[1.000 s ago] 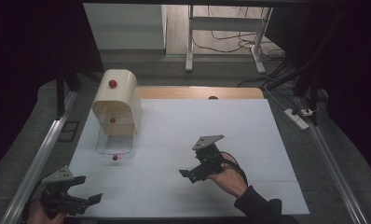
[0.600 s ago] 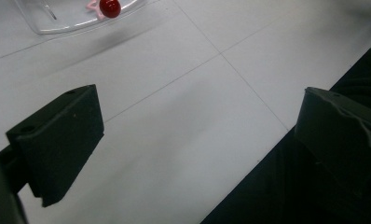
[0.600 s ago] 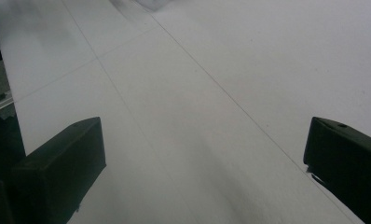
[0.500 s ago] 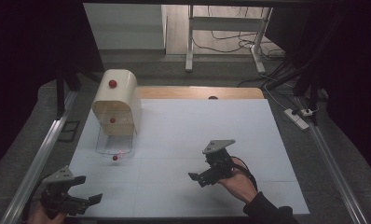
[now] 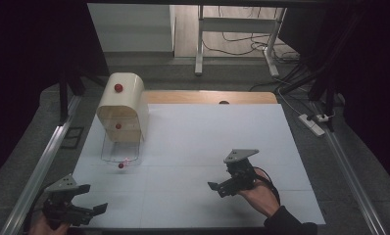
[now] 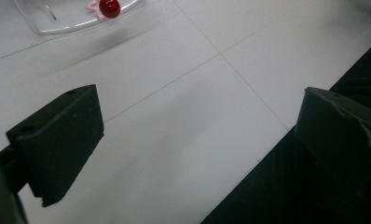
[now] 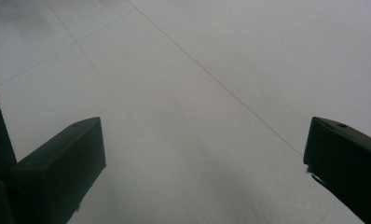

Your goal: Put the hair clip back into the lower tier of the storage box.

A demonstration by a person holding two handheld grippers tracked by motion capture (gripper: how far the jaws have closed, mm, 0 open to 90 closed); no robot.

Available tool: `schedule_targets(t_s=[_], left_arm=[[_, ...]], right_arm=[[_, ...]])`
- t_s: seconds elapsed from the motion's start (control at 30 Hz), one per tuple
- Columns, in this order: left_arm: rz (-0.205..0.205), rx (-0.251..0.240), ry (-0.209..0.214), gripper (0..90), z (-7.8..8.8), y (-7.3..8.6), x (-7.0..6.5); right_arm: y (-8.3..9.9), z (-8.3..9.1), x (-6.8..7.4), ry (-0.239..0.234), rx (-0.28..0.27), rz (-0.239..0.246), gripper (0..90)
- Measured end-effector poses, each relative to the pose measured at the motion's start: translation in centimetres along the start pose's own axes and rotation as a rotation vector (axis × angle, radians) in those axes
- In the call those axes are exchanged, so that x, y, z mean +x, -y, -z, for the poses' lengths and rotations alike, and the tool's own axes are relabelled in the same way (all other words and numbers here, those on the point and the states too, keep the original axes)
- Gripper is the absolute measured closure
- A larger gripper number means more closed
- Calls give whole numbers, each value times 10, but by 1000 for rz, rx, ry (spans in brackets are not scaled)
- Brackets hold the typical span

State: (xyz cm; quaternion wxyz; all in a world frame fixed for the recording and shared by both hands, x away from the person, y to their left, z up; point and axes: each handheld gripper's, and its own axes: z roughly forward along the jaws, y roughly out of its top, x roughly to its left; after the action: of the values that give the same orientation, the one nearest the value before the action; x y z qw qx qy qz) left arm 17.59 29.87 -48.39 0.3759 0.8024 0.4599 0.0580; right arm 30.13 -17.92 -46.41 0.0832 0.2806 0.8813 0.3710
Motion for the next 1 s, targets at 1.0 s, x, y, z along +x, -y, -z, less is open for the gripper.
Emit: schedule_targets(t_s=[1.0], left_arm=[[-2,1,0,12,0,0,0]], right_arm=[[41,40,-15,90,7,-100,0]])
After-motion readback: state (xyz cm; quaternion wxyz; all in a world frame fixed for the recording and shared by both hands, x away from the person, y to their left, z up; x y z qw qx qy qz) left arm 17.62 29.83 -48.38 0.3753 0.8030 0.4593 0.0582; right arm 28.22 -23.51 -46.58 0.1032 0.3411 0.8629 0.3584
